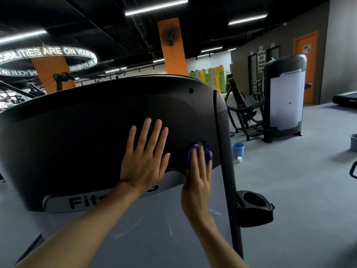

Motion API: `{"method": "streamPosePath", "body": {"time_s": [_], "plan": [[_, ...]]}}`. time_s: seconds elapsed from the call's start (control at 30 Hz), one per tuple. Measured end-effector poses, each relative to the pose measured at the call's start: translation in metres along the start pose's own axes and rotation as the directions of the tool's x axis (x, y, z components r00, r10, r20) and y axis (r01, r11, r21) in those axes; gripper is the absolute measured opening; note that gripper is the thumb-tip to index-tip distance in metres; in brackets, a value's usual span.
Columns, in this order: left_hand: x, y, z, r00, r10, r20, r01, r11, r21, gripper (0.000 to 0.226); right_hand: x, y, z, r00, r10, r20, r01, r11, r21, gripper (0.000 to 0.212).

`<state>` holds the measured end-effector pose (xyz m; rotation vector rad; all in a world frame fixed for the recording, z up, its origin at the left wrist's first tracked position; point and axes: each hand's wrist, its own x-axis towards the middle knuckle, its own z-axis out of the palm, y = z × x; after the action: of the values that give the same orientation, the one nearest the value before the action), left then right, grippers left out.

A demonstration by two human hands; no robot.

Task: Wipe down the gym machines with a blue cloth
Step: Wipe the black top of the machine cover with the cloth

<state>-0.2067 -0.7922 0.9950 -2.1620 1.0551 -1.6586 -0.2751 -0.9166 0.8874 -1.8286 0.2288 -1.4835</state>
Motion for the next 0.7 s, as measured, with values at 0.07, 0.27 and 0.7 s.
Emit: {"method": "streamPosePath", "body": {"time_s": [0.07,0.27,0.7], "plan": [[0.0,0.0,-0.001,1.0,0.006,0.017,-0.006,1.0,0.025,0.068,0.02,-0.016,-0.003,0.972,-0.223,0.078,0.226,0.974,-0.021,0.072],[-0.001,-0.009,-0.013,0.996,0.063,0.069,-0.061,0.998,-0.034,0.066,0.016,0.023,-0.021,0.938,-0.299,0.173,0.32,0.941,-0.113,0.082],[-0.152,-0.009,-0.011,0.969,-0.149,0.199,0.18,0.972,-0.148,0.061,-0.023,-0.019,0.003,0.899,-0.344,0.271,0.423,0.844,-0.329,0.095]]}}
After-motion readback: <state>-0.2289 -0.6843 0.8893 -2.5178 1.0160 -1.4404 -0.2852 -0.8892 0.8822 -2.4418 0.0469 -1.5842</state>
